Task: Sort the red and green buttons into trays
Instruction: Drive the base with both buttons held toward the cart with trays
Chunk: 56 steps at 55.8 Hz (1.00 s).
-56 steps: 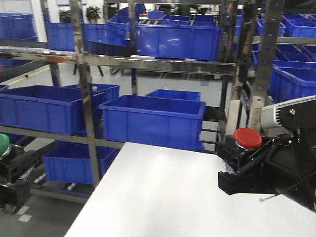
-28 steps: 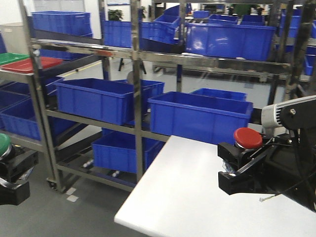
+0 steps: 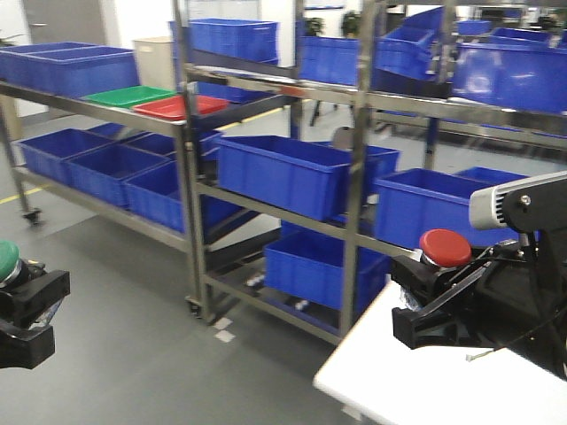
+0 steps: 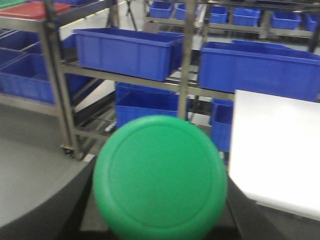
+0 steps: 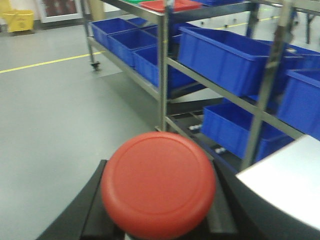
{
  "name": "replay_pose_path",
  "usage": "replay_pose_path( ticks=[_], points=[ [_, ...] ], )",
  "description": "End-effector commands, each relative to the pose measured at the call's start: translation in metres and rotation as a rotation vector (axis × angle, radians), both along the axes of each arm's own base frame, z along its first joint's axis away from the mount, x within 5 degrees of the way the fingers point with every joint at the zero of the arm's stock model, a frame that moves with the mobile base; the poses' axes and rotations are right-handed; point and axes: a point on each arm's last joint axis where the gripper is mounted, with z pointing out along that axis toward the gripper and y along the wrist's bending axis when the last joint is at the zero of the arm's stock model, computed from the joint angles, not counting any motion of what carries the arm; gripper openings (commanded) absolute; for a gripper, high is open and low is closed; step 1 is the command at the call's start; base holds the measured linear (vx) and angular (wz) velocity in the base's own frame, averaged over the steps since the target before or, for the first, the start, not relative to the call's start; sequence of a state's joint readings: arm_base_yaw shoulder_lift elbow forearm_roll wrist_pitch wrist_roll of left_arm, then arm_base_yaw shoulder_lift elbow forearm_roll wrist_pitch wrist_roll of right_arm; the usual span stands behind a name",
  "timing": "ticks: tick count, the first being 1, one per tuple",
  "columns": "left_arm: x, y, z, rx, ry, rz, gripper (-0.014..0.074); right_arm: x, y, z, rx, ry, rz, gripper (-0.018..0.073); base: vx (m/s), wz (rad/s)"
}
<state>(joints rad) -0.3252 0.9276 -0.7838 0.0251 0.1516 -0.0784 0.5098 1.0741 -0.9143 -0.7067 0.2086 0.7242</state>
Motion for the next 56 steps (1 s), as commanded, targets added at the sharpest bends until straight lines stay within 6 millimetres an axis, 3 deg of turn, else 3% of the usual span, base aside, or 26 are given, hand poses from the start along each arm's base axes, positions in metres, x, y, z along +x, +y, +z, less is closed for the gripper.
replay_pose_path(
  ticks=[1, 56],
  points=[
    [-0.0033, -0.001, 0.0221, -0.059, -0.127, -0.01, 0.0, -0.0058, 0.0007, 0.0202, 0.036, -0.097, 0.043, 0.0011, 0.0, 0.51],
    [-0.0033, -0.001, 0.0221, -0.059, -0.127, -0.01, 0.0, -0.0058, 0.0007, 0.0202, 0.036, -0.097, 0.043, 0.0011, 0.09, 0.44]
  ],
)
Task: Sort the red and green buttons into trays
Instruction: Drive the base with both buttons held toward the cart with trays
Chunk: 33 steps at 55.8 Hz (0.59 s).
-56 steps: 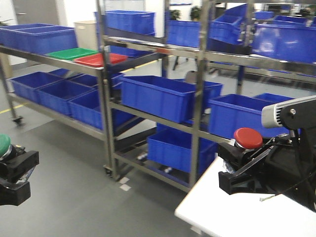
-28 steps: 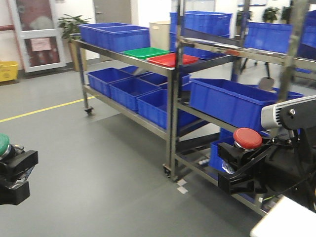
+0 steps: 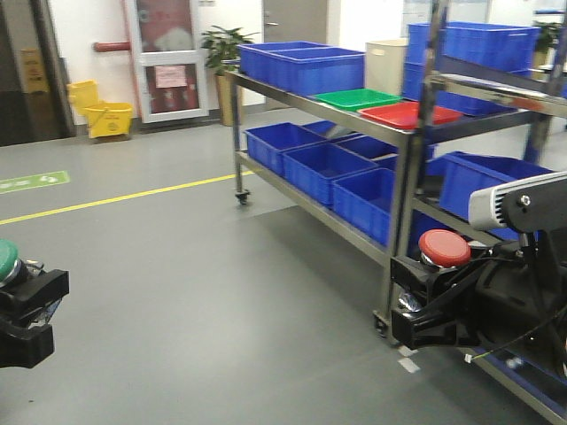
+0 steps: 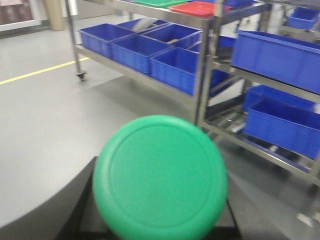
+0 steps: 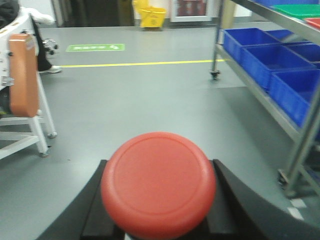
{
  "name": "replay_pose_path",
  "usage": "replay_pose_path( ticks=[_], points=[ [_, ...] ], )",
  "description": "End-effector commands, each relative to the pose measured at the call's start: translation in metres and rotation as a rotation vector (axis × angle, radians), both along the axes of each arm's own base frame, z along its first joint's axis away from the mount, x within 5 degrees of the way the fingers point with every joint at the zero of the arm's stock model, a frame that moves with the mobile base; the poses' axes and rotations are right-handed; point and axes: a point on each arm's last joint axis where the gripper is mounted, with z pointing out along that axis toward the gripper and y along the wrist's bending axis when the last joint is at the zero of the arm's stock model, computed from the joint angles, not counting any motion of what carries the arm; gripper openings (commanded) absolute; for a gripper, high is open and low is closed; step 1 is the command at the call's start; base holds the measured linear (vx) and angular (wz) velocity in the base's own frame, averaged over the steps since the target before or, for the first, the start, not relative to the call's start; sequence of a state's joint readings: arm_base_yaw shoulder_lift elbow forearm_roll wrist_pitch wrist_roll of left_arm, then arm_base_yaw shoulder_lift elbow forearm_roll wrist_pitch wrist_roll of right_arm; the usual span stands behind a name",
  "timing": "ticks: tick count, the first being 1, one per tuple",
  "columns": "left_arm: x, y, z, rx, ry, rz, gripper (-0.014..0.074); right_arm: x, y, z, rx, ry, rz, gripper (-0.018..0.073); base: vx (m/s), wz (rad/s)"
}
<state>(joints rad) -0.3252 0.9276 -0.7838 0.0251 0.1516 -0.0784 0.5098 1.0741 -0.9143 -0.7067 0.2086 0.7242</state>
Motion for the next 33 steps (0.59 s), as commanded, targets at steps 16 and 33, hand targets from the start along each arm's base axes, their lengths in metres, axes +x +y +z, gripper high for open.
replay_pose_path(
  ticks=[16, 33],
  points=[
    [-0.0033, -0.001, 0.0221, -0.059, -0.127, -0.01, 0.0, -0.0058, 0.0007, 0.0201, 0.035, -0.097, 0.043, 0.0011, 0.18, 0.37],
    [-0.0033, -0.001, 0.0221, -0.059, -0.127, -0.01, 0.0, -0.0058, 0.0007, 0.0201, 0.035, -0.097, 0.043, 0.0011, 0.23, 0.31]
  ],
)
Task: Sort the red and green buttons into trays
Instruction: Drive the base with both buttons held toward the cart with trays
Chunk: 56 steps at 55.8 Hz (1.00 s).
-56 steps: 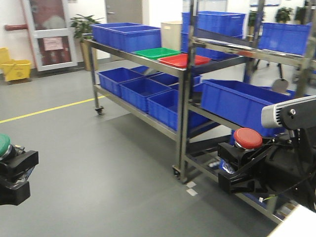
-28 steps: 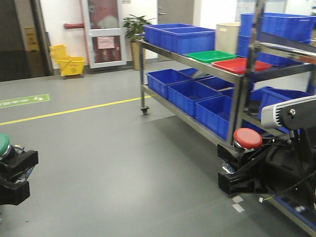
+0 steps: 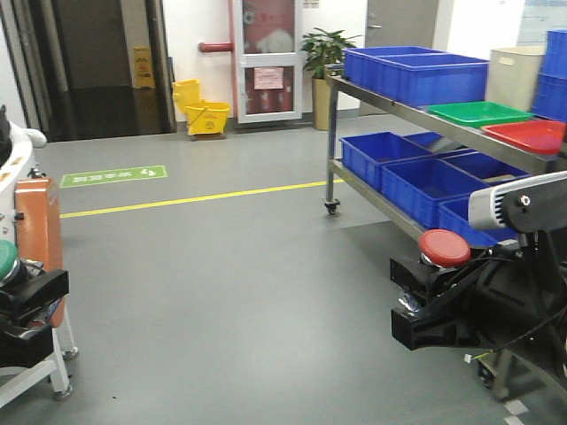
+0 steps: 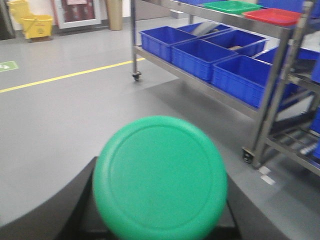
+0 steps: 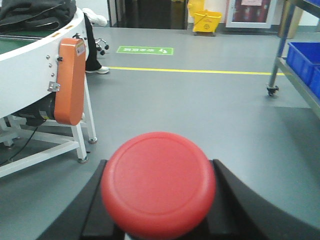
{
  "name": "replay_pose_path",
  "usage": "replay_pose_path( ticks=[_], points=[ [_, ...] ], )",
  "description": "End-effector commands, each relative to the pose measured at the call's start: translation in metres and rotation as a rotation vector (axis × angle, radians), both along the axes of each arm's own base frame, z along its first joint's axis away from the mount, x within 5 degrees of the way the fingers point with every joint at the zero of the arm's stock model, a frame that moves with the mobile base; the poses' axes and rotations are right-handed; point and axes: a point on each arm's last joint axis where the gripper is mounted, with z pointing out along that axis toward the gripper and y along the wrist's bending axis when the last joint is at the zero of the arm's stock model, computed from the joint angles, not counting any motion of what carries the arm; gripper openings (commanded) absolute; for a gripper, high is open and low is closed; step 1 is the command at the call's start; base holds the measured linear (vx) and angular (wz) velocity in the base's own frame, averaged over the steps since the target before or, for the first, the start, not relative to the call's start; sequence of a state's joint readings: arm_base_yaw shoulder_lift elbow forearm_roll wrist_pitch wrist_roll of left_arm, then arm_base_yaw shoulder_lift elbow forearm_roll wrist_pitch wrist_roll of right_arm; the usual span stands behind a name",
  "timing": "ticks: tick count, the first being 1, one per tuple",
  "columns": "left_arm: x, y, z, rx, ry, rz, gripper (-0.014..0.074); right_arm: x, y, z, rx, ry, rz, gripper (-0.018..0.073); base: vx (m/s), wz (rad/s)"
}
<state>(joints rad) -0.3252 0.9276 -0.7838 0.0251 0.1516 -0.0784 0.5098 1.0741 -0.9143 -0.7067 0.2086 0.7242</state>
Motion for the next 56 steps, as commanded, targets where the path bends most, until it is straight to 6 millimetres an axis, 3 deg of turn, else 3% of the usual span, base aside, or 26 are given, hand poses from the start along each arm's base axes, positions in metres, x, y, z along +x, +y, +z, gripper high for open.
replay_pose_path(
  ticks=[1, 56],
  points=[
    [-0.0033, -0.001, 0.0221, -0.059, -0.127, -0.01, 0.0, -0.0058, 0.0007, 0.0201, 0.035, -0.097, 0.043, 0.0011, 0.28, 0.25],
    [-0.0021, -0.0013, 0.0211, -0.058, -0.123, -0.009, 0.0003, -0.0052, -0.0003, 0.0188, 0.03, -0.085, 0.031, 0.0011, 0.37, 0.15]
  ],
)
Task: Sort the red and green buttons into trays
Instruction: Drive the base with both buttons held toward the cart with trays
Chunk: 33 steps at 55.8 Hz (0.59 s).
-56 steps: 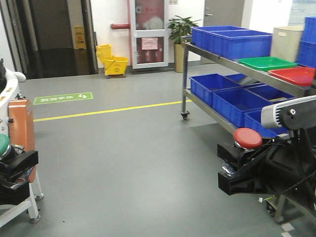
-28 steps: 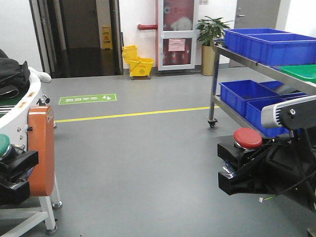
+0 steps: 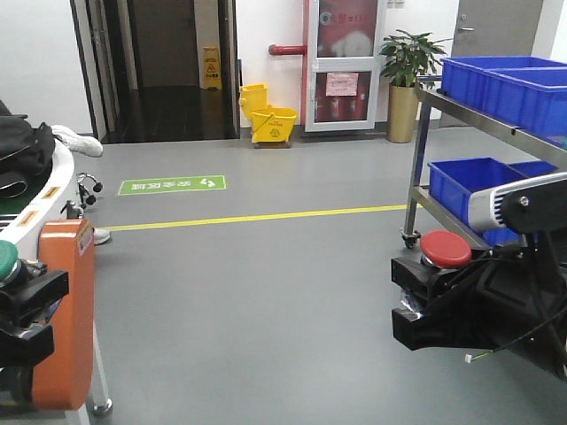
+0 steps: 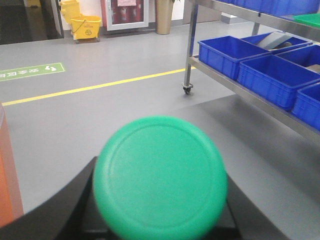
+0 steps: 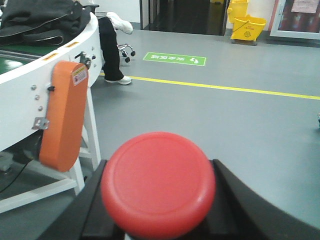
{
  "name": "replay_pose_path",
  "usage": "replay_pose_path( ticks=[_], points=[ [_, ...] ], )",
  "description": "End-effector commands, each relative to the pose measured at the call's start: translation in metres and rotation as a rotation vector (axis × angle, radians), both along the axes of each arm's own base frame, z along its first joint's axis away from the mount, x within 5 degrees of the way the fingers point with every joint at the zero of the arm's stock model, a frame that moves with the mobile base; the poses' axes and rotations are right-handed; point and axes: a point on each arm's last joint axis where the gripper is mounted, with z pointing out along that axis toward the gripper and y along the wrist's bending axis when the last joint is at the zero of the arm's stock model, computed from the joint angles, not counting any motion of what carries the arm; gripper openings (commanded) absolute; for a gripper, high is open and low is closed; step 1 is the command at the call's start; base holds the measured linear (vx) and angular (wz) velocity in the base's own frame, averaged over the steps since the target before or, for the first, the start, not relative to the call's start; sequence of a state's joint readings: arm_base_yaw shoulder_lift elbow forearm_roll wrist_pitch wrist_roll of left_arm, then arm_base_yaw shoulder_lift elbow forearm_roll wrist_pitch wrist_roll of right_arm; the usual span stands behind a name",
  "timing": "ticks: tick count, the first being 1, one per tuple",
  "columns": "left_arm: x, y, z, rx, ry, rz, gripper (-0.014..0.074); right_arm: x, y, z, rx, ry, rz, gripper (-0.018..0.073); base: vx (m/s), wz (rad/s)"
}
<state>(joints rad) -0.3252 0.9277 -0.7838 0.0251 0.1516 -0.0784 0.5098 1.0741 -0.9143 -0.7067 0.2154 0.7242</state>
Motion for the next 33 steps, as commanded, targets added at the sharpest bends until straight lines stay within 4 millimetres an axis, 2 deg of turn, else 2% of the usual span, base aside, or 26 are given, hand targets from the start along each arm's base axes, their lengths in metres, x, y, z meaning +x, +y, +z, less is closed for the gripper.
replay_pose_path(
  ticks=[1, 33],
  points=[
    [-0.0018, -0.0013, 0.0209, -0.057, -0.122, -0.009, 0.0003, -0.0052, 0.0001, 0.0193, 0.032, -0.09, 0.036, 0.0011, 0.43, 0.01],
    [-0.0013, -0.0015, 0.0204, -0.056, -0.12, -0.009, 0.0003, -0.0052, 0.0, 0.0191, 0.031, -0.088, 0.034, 0.0011, 0.43, 0.02]
  ],
)
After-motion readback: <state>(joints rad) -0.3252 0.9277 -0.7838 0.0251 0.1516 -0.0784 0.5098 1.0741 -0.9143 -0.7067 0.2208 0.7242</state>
